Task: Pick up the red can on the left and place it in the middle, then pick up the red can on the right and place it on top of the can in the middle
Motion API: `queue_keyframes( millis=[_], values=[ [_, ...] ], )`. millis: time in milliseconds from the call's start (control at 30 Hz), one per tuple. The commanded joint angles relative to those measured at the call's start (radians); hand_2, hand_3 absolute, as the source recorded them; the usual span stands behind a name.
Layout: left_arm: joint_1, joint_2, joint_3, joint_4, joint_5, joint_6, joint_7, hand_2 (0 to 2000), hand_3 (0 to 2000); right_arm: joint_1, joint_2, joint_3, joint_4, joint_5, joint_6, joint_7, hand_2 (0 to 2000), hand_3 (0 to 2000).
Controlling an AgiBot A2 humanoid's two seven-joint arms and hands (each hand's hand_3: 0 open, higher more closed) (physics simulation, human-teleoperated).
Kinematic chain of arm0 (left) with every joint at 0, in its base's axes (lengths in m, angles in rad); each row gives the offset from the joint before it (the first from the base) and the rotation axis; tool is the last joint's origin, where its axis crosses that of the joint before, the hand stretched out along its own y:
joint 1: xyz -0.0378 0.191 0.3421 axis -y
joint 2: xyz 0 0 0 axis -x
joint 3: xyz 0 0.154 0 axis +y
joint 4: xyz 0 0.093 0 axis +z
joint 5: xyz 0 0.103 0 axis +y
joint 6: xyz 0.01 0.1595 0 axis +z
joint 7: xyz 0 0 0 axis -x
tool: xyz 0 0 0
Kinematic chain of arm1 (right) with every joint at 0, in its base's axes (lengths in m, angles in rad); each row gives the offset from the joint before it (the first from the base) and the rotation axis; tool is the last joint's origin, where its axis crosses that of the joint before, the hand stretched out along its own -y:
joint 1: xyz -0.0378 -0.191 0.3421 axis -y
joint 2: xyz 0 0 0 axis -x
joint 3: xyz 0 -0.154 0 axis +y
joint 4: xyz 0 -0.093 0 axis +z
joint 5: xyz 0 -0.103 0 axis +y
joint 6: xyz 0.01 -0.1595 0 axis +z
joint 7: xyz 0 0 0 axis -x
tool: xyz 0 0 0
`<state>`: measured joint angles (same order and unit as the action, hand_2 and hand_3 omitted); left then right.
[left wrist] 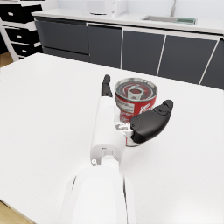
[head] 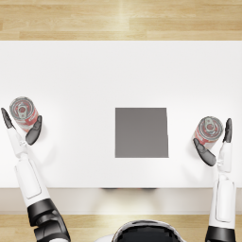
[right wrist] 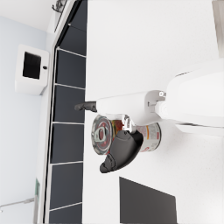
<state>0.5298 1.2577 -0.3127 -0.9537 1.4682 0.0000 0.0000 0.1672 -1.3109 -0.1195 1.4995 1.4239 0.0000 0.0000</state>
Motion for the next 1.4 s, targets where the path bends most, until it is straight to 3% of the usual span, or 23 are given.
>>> queue_keyframes(
  millis=[33, 400, 900, 933, 967, 1000, 1067, 1100, 1200, 1267, 1400],
  values=[
    [0.042, -0.006, 0.004, 0.091, 0.000, 0.000, 0.000, 0, 0, 0.021, -0.002, 0.012, -0.055, 0.000, 0.000, 0.000, 0, 0],
    [0.182, -0.019, 0.006, 0.347, 0.000, 0.000, 0.000, 0, 0, 0.100, -0.019, 0.029, -0.224, 0.000, -0.008, 0.000, 0, 0],
    [0.346, -0.042, 0.006, 0.616, -0.001, -0.003, 0.000, 0, 0, 0.137, -0.039, 0.036, -0.281, 0.000, -0.004, 0.000, 0, 0],
    [0.359, -0.044, 0.000, 0.633, 0.000, -0.005, -0.005, 1361, 327, 0.137, -0.040, 0.034, -0.278, 0.000, -0.004, 0.000, 0, 0],
    [0.390, -0.052, 0.002, 0.691, 0.000, -0.010, -0.007, 2000, 653, 0.133, -0.042, 0.031, -0.269, 0.000, -0.003, 0.000, 1361, 327],
    [0.398, -0.054, 0.010, 0.702, 0.000, -0.014, -0.014, 2000, 980, 0.133, -0.043, 0.030, -0.269, 0.000, 0.008, 0.000, 2000, 653],
    [0.371, -0.049, 0.008, 0.620, 0.001, -0.013, -0.010, 2000, 1520, 0.129, -0.046, 0.024, -0.260, 0.000, 0.045, 0.001, 2000, 1307],
    [0.352, -0.045, 0.003, 0.571, 0.001, -0.012, -0.009, 2000, 1520, 0.129, -0.047, 0.022, -0.260, 0.000, 0.049, 0.003, 2000, 1520],
    [0.137, -0.012, 0.075, 0.096, 0.000, -0.021, -0.006, 2000, 1520, 0.110, -0.052, 0.022, -0.164, 0.000, 0.071, 0.007, 2000, 1520],
    [0.050, -0.010, 0.140, -0.114, 0.000, -0.024, -0.005, 2000, 1520, 0.114, -0.054, 0.034, -0.112, 0.000, 0.080, 0.007, 2000, 1520],
    [-0.037, -0.009, 0.253, -0.369, 0.001, -0.032, -0.004, 2000, 1520, 0.127, -0.058, 0.072, 0.027, 0.000, 0.083, 0.009, 2000, 1520]
  ],
)
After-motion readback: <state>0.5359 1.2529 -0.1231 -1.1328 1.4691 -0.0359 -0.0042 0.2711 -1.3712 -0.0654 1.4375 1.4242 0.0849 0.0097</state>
